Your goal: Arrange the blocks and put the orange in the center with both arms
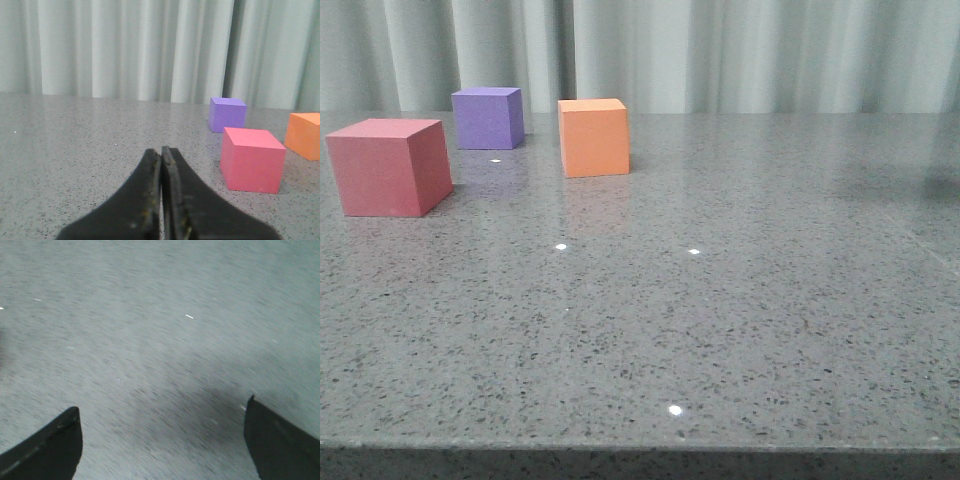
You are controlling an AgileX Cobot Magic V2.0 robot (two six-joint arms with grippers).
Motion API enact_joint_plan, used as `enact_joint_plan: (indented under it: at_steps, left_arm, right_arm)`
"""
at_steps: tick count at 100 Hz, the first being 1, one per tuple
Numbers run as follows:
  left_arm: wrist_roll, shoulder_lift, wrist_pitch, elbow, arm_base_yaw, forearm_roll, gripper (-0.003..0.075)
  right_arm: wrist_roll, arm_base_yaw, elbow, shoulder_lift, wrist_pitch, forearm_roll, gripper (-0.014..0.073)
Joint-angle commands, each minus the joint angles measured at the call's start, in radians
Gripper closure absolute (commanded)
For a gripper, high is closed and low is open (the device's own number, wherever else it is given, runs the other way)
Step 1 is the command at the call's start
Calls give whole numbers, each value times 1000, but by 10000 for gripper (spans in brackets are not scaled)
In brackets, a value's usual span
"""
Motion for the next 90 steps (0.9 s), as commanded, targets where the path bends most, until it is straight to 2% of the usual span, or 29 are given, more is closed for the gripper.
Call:
enact_joint_plan:
  at_steps: [1, 14, 36, 54, 77, 90]
  left_arm:
    - [-1, -36, -79, 40, 2, -7, 741]
    - [-1, -36, -79, 40, 2, -7, 741]
    - [-1, -36, -79, 40, 2, -7, 741]
    - [-1, -36, -79, 40, 2, -7, 741]
    - [-1, -36, -79, 40, 2, -7, 741]
    - [-1, -36, -79, 40, 2, -7, 741]
  right_arm:
    - [-11, -54, 102, -144, -93, -23, -52]
    - [-11, -117, 282, -314, -128, -25, -52]
    - [-11, -129, 535, -586, -198, -19, -52]
    - [-11, -129, 707, -774, -359, -18, -52]
    - [-11, -129, 873, -812, -654, -41, -52]
    - [-11, -129, 898, -811, -691, -60, -23]
